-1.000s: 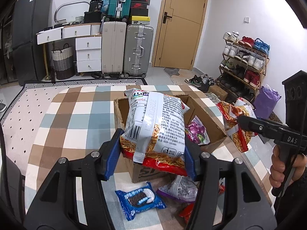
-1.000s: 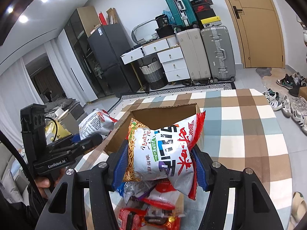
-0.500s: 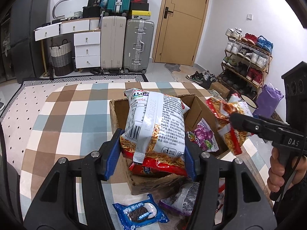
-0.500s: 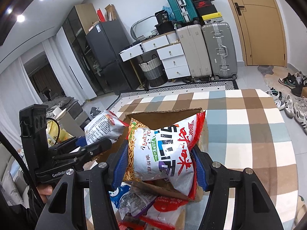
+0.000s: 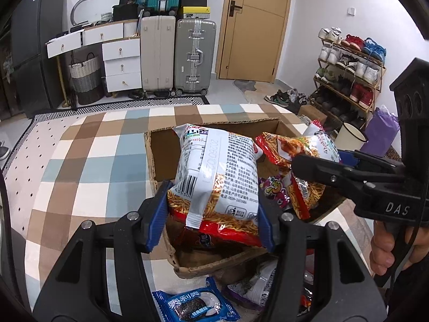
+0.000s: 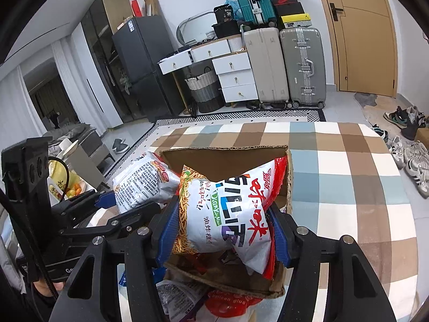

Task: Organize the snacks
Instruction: 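Carry the white noodle-snack bag with the right gripper while the left gripper carries its bag over the box, then open both grippers to drop the bags into the box and withdraw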

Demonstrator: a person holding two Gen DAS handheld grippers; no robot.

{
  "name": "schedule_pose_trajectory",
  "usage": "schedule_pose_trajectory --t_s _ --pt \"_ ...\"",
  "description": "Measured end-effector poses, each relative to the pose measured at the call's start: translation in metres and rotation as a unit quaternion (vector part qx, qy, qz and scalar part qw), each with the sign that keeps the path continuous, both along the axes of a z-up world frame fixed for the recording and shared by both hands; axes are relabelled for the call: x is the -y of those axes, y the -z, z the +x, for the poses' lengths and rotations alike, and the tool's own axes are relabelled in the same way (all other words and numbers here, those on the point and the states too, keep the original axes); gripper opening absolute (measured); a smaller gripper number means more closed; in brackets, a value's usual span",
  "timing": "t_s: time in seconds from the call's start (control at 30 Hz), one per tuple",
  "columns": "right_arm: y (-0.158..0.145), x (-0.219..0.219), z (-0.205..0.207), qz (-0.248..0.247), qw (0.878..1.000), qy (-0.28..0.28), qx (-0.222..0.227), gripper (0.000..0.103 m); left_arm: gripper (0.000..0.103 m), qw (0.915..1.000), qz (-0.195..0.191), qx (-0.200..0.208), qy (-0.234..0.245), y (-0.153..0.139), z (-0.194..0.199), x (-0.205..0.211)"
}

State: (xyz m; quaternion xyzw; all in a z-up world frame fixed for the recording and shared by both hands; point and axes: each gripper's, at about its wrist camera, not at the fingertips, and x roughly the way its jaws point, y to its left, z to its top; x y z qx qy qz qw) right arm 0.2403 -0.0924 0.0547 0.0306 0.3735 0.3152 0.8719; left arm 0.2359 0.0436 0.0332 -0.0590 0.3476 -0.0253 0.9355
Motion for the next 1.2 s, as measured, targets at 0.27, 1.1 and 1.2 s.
schedule_pose_trajectory --t_s 0.27,1.1,1.2 --pt "0.007 -0.006 0.006 -0.013 1.000 0.006 -0.001 0.061 0.055 1.0000 0.009 -0.002 0.002 0.009 0.006 0.002" --pt "-0.011 0.041 -0.021 0.034 0.998 0.028 0.036 0.103 0.102 0.9995 0.005 0.027 -0.014 -0.019 -0.039 0.002" --pt "-0.010 0.049 -0.028 0.035 0.999 0.032 0.026 0.103 0.102 0.9993 0.010 0.031 -0.020 -0.023 -0.054 0.000"
